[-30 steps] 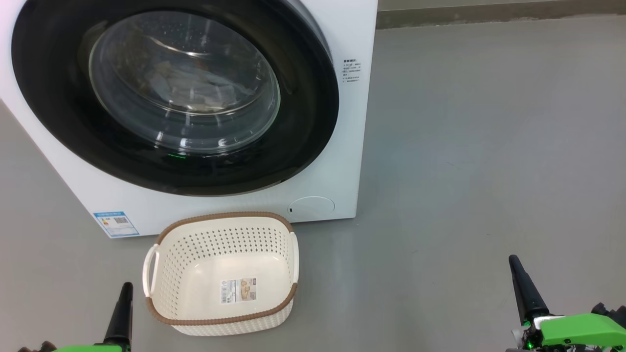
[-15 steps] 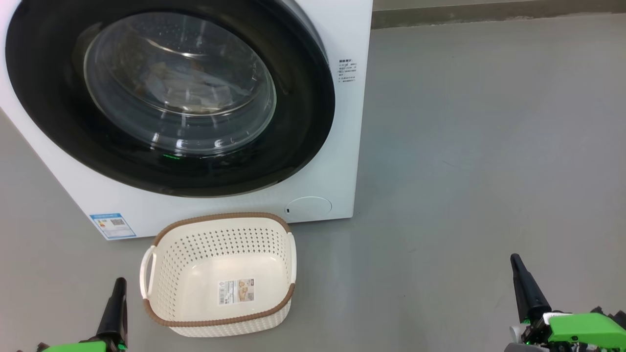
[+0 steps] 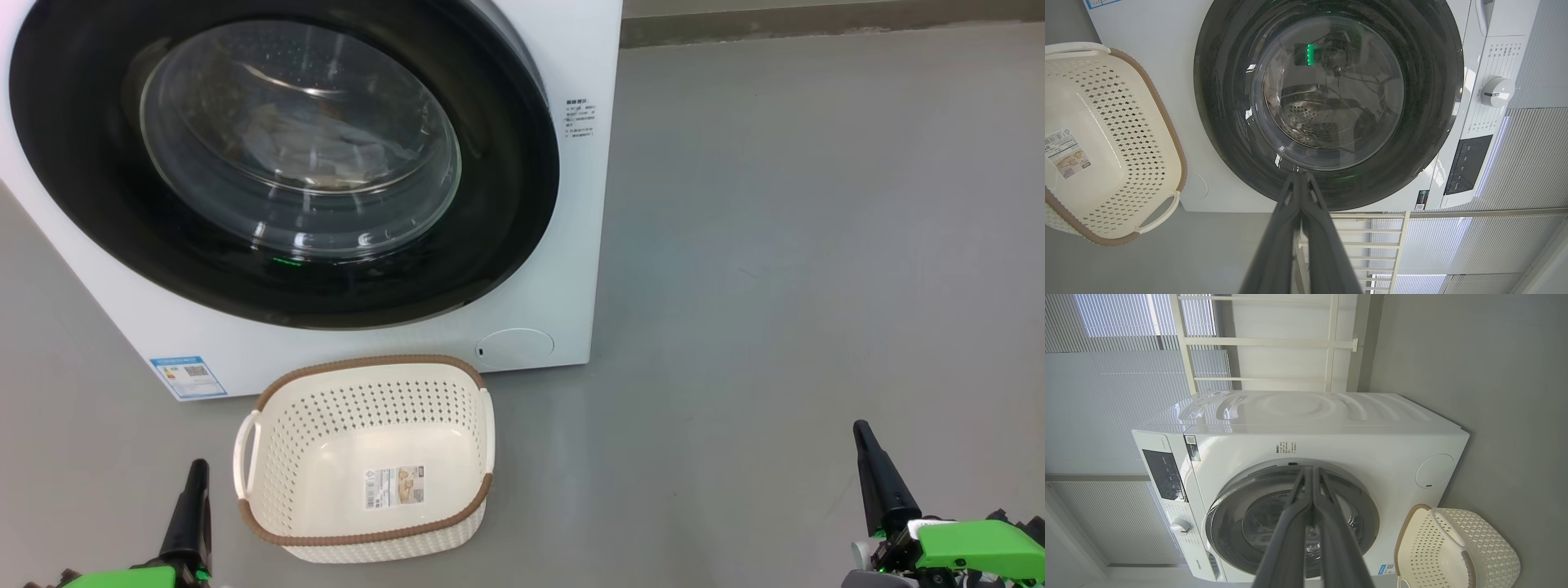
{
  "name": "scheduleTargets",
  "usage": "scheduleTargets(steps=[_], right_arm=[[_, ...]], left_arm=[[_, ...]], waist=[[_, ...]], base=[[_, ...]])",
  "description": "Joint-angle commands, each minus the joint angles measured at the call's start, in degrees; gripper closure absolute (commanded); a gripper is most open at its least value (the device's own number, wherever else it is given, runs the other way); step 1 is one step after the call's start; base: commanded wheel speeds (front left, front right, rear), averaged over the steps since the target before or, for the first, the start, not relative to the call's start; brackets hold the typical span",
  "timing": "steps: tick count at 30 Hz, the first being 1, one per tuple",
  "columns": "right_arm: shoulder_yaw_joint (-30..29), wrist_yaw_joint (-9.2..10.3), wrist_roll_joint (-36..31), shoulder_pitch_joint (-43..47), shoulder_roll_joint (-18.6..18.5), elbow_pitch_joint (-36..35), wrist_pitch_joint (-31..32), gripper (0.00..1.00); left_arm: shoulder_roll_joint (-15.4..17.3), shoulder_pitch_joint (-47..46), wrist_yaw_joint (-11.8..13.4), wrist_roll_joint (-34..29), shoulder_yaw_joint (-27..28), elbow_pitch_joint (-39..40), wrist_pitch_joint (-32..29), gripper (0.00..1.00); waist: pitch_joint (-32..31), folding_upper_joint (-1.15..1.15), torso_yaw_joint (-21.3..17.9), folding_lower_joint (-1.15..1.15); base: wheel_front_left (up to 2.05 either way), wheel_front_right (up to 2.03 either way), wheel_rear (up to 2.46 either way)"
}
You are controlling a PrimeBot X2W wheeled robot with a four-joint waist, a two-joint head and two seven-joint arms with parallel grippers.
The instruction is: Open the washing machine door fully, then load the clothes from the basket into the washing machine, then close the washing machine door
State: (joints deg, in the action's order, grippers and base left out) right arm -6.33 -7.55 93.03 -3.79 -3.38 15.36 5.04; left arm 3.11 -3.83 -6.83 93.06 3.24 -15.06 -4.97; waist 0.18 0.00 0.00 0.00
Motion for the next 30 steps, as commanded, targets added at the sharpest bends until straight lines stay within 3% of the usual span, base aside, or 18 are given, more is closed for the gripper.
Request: scheduleTargets(steps=[1,30], right_arm=[[1.1,0.06,0.2,-2.3,-0.4,-1.4,0.4,1.00],[0.7,0.06,-0.2,-2.3,-0.1,-1.4,0.8,1.00]], left_arm=[[0.7,-2.2,-0.7,0.2,1.9,1.1,-0.4,1.00],[0.4,-2.3,-0.7,-0.1,2.4,1.0,-0.8,1.00]], waist=[[0.0,0.00,0.0,0.00],[0.0,0.00,0.0,0.00]], base=[[0.00,0.00,0.00],[0.00,0.00,0.00]])
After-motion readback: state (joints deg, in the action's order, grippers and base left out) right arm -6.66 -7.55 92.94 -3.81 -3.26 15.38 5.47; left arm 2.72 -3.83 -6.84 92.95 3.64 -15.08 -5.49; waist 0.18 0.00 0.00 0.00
